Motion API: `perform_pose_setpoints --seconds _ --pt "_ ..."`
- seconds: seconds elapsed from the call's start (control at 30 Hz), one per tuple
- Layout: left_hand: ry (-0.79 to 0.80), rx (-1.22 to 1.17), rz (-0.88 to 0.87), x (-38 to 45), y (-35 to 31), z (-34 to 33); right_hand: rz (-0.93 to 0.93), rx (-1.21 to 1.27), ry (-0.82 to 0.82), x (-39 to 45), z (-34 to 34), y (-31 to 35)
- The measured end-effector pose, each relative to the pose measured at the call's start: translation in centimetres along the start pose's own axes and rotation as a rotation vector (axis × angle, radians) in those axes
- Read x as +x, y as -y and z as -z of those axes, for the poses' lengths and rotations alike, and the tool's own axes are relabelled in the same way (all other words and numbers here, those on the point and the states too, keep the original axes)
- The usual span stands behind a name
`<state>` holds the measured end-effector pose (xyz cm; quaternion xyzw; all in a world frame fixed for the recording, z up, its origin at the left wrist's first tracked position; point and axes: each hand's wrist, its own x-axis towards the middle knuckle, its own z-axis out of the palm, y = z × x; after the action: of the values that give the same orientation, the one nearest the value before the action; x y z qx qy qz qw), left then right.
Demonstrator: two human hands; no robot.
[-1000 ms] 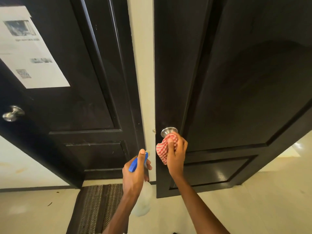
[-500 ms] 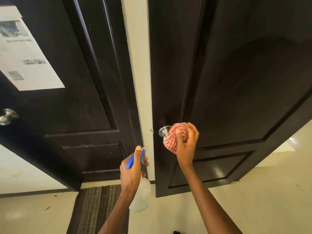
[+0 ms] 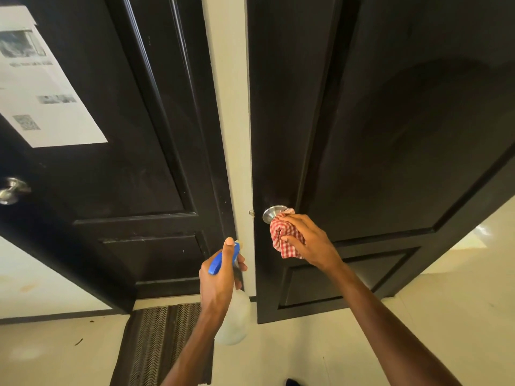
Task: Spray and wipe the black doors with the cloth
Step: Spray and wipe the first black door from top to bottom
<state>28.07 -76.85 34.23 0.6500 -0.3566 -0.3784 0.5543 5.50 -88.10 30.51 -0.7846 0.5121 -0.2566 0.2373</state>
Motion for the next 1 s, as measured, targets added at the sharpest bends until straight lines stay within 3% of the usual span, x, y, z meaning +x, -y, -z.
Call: perform_pose_setpoints --seconds 0.13,0.33,0.6,0.8,0.9,1.0 --pt "0.016 -0.025 -0.015 -0.1 -0.6 -0.6 -0.094 0.082 -0.117 -0.8 -2.1 0.8" --pt "0.043 -0.029 -0.026 -0.5 -0.8 -1.3 0.001 -0.029 -0.002 -0.6 0.0 0.9" --pt "0.033 -0.02 -0.022 -1.2 -0.6 -1.7 -0.121 -0.145 -0.112 -0.9 -1.7 1.5" --pt "0.043 -0.005 -0.019 -1.6 -1.0 -2.0 0.01 -0.183 -0.064 -1.3 -0.3 0.4" --pt "0.033 -0.01 -0.022 -1.9 -1.3 -1.8 -0.086 -0.019 -0.233 -2.3 0.2 0.1" --pt "0.022 -0.031 -0.033 -2.2 -1.2 -1.5 -0.206 0.28 -0.537 -2.9 -0.5 1.0"
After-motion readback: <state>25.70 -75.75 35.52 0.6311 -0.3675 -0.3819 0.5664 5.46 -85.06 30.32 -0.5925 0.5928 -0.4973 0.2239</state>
